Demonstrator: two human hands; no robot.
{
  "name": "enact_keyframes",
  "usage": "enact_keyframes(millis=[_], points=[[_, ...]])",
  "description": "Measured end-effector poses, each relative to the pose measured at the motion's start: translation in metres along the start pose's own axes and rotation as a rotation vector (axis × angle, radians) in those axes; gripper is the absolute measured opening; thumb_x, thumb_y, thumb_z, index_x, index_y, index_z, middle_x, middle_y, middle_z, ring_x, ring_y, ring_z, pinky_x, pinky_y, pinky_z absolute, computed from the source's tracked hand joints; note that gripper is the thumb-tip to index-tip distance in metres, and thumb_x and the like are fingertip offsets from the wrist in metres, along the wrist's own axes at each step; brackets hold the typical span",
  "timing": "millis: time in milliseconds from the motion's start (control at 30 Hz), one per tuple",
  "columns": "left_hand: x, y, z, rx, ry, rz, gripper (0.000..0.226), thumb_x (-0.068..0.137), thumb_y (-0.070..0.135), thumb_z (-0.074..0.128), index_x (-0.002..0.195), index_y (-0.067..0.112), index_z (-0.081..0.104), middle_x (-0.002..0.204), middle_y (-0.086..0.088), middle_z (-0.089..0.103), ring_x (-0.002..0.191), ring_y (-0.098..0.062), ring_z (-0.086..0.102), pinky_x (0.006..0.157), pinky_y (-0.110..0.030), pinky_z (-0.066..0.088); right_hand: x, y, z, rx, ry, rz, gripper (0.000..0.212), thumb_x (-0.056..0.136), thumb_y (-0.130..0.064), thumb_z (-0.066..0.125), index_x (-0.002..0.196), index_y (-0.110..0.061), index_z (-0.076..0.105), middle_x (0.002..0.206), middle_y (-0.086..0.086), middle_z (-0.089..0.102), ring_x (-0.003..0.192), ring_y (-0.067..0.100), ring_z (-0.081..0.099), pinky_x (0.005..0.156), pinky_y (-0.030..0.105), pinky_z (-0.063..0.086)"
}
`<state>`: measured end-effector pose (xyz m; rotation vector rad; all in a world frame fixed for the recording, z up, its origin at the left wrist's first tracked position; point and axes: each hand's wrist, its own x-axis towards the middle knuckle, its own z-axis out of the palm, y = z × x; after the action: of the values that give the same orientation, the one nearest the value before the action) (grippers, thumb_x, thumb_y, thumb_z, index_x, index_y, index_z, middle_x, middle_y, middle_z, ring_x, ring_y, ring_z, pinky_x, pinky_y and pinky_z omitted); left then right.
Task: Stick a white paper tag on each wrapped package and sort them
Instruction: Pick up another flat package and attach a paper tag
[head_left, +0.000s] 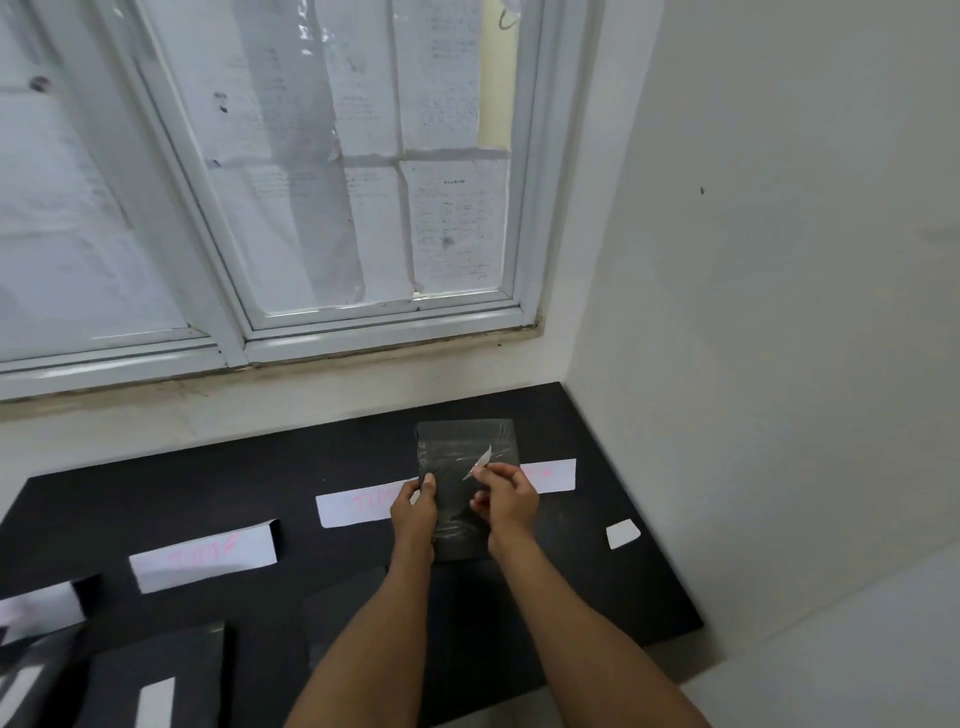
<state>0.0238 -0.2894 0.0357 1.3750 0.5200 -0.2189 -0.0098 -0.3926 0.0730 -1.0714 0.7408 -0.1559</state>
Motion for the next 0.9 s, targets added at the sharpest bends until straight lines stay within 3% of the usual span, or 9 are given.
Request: enact_keyframes(millis=[167,533,733,900], points=[[-0.011,0.009,-0.032,0.004,0.004,0.029,0.027,0.097,0.026,0.054,0.115,0.006,0.06,0.105,-0.016,0.064,0.085,-0.022,0.062,0.064,-0.028,0.053,-0.03,0.007,0.017,0.046,-0.066,0.024,0.017,0.079,-0.005,0.073,0.094,-0.008,0.065,0.075,0.007,0.065,0.053,0.011,0.056,0.052,0.025,0.051],[-0.037,0.03,-0.077,-0.062,-0.001,0.068,0.017,0.096,0.025,0.056,0.101,0.01,0.063,0.098,-0.011,0.065,0.082,-0.02,0.061,0.064,-0.027,0.052,-0.068,0.028,0.044,-0.062,0.15,0.012,0.022,0.075,-0.005,0.077,0.089,-0.006,0.06,0.076,0.011,0.067,0.054,0.016,0.061,0.049,0.027,0.054],[-0.049,0.035,-0.093,-0.069,-0.028,0.096,0.014,0.097,0.024,0.054,0.096,0.011,0.061,0.087,-0.005,0.063,0.076,-0.015,0.059,0.059,-0.026,0.049,-0.079,0.034,0.052,-0.265,0.235,-0.1,0.021,0.075,-0.011,0.079,0.082,-0.009,0.06,0.075,0.008,0.068,0.055,0.016,0.065,0.054,0.03,0.059],[-0.053,0.038,-0.099,-0.071,-0.054,0.095,0.013,0.097,0.024,0.055,0.088,0.016,0.061,0.089,-0.006,0.063,0.078,-0.016,0.06,0.066,-0.029,0.054,-0.089,0.033,0.06,-0.515,0.285,-0.2,0.022,0.075,-0.023,0.079,0.076,-0.019,0.058,0.074,0.002,0.068,0.059,0.016,0.068,0.059,0.037,0.06]])
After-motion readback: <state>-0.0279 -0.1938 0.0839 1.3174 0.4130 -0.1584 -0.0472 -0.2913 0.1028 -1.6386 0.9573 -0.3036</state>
